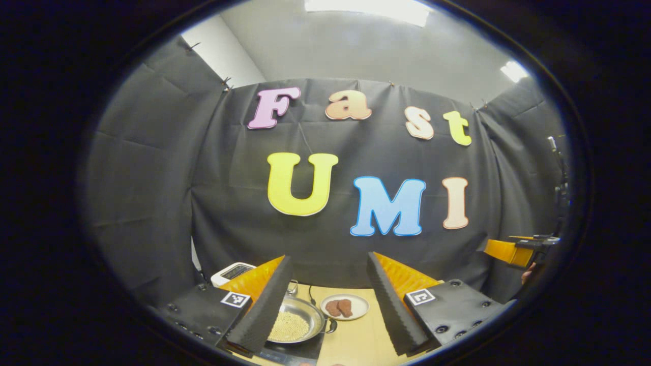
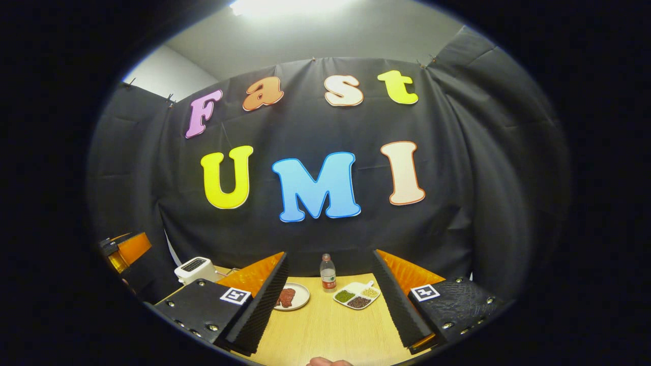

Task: First push the handle of the pot to place it horizontally, then grasp the pot with both hands and set it on the induction cooktop.

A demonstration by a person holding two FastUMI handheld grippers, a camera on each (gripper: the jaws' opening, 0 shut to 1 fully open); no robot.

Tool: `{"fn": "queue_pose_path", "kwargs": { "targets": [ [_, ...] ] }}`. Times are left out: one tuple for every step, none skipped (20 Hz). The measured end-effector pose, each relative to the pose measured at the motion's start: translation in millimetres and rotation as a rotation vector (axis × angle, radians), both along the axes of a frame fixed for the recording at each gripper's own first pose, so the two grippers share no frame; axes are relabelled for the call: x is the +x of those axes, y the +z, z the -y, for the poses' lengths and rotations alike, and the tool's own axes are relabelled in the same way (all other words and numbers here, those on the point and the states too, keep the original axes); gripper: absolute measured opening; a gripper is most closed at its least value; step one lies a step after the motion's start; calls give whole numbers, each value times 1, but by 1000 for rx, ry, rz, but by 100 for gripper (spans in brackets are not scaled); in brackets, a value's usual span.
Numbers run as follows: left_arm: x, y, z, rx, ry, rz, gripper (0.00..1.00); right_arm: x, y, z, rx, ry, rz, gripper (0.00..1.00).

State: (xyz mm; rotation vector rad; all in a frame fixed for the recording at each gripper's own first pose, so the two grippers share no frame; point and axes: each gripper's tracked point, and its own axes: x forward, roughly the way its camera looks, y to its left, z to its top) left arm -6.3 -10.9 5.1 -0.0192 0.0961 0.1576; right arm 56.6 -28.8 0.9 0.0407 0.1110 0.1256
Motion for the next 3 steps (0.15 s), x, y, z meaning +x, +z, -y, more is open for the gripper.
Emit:
{"fn": "queue_pose_path", "kwargs": {
  "targets": [
    [-2, 0, 3, -6, -6, -2, 95, -1, 1, 2, -3, -7, -1, 98],
    [-4, 2, 5, -10, -15, 0, 95, -4, 0, 3, -5, -13, 1, 98],
    [-5, 5, 6, -8, -26, 4, 99, -7, 3, 3, -3, -21, 6, 98]
  ]
}}
